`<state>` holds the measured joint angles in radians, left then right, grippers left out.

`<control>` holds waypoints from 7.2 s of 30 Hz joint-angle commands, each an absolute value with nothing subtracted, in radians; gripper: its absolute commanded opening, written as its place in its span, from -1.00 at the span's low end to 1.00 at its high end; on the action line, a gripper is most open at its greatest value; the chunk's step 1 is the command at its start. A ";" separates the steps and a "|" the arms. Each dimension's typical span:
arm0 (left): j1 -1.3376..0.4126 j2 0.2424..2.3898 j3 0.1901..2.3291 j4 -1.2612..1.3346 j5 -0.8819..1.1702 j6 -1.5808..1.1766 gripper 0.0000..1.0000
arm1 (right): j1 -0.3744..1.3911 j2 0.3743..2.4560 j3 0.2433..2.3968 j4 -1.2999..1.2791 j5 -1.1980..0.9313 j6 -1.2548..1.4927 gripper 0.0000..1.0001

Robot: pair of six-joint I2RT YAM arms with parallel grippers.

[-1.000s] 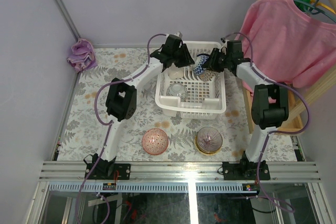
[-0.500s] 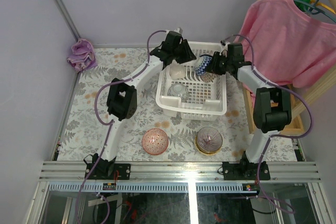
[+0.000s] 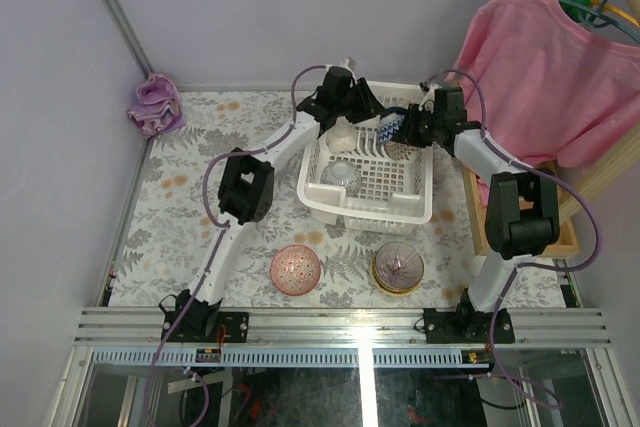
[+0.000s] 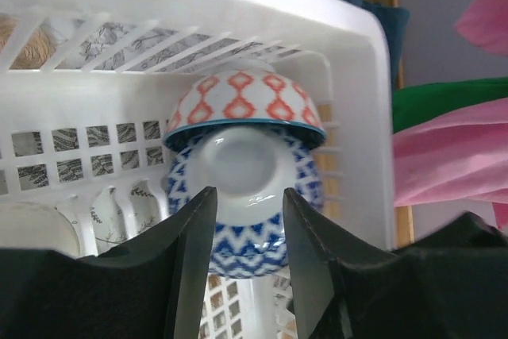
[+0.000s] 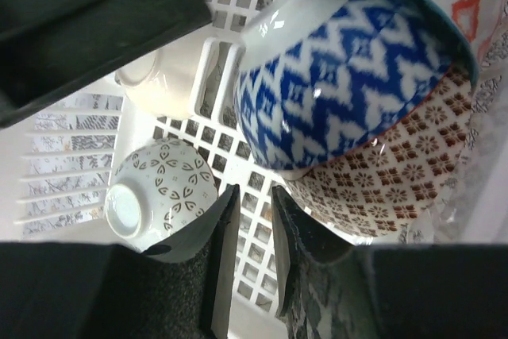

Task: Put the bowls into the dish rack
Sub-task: Turn the bowl upside down on the dish rack, then adjust the bowl in the dish rack.

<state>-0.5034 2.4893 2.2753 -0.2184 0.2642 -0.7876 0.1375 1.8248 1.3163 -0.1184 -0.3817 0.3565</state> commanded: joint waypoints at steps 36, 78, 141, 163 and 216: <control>-0.400 2.159 1.871 -0.062 0.404 -0.732 -0.11 | 0.136 1.740 1.450 -0.221 -0.068 0.398 0.19; -0.298 1.915 1.479 -0.229 0.367 -0.573 0.28 | 0.283 1.943 1.626 -0.212 -0.055 0.129 0.12; -0.285 2.070 1.657 -0.235 0.393 -0.586 0.38 | 0.396 1.782 1.494 -0.365 -0.118 0.237 0.15; -0.264 2.043 1.629 -0.198 0.438 -0.610 0.39 | 0.375 1.720 1.319 -0.123 0.295 0.752 0.32; -0.230 2.080 1.563 -0.108 0.521 -0.662 0.36 | 0.353 1.917 1.142 0.401 0.452 1.135 -0.36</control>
